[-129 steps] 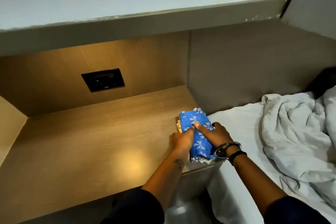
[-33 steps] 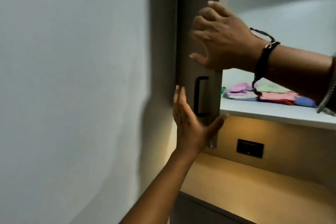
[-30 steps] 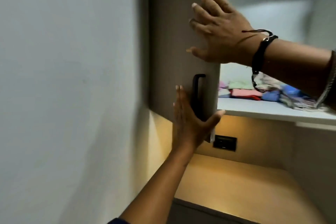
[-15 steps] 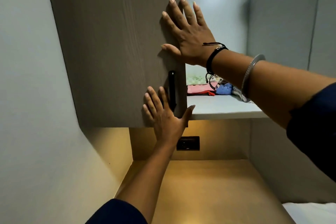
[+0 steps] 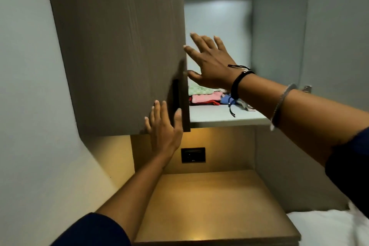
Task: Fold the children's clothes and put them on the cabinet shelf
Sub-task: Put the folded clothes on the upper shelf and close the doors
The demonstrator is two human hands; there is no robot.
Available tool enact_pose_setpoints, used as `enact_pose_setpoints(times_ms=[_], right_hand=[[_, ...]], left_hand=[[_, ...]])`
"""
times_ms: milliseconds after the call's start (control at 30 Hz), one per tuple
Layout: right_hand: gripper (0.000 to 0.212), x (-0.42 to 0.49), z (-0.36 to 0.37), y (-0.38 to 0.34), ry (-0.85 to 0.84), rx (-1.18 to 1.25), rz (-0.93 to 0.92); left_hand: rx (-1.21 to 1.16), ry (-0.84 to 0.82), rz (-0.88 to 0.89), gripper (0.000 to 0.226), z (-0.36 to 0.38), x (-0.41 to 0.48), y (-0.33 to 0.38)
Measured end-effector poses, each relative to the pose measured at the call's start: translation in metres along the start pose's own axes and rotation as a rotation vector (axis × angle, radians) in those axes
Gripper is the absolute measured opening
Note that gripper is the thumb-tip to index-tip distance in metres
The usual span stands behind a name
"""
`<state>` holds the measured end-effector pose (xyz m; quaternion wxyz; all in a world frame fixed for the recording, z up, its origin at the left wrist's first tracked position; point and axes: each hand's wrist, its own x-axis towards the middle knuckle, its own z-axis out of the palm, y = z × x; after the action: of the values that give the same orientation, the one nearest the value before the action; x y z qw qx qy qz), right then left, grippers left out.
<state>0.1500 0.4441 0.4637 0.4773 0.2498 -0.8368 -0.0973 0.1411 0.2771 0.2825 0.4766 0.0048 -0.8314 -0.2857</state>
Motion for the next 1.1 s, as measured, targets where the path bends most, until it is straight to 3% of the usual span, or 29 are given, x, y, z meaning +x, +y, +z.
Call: enact_pose_setpoints(times_ms=[133, 233, 367, 467, 567, 667, 700, 733, 800, 900, 1100], right_hand=[[0.032, -0.085, -0.065, 0.026, -0.006, 0.028, 0.065], [0.04, -0.151, -0.118, 0.042, 0.04, -0.07, 0.137], [0.042, -0.247, -0.184, 0.054, 0.369, -0.058, 0.205], [0.036, -0.318, -0.196, 0.077, 0.652, -0.048, 0.267], [0.017, -0.363, -0.187, 0.112, 0.731, -0.033, 0.564], [0.049, -0.382, -0.174, 0.146, 0.686, 0.387, 1.057], [0.06, -0.382, -0.169, 0.152, 0.613, 0.623, 1.1], [0.068, -0.382, -0.164, 0.155, 0.54, 0.856, 1.033], [0.058, -0.383, -0.154, 0.156, 0.465, 1.141, 0.867], [0.05, -0.381, -0.146, 0.14, 0.408, 1.301, 0.831], [0.075, -0.361, -0.094, 0.073, 0.167, 1.504, 0.65]], left_hand=[[-0.139, 0.048, 0.044, 0.061, -0.045, -0.012, 0.051], [-0.233, 0.06, 0.218, 0.053, -0.073, -0.017, 0.115], [-0.27, -0.017, 0.64, 0.042, -0.107, -0.035, 0.23], [-0.074, 0.029, 1.101, 0.048, -0.132, -0.046, 0.312], [0.058, 0.039, 1.326, 0.056, -0.144, -0.056, 0.379], [0.146, -0.023, 1.322, 0.061, -0.138, -0.073, 0.437], [0.189, -0.048, 1.324, 0.063, -0.131, -0.08, 0.452], [0.243, -0.066, 1.333, 0.064, -0.122, -0.089, 0.463], [0.357, -0.072, 1.378, 0.068, -0.099, -0.104, 0.478], [0.468, -0.068, 1.34, 0.067, -0.08, -0.114, 0.479], [0.399, 0.095, 1.223, 0.062, -0.104, -0.088, 0.399]])
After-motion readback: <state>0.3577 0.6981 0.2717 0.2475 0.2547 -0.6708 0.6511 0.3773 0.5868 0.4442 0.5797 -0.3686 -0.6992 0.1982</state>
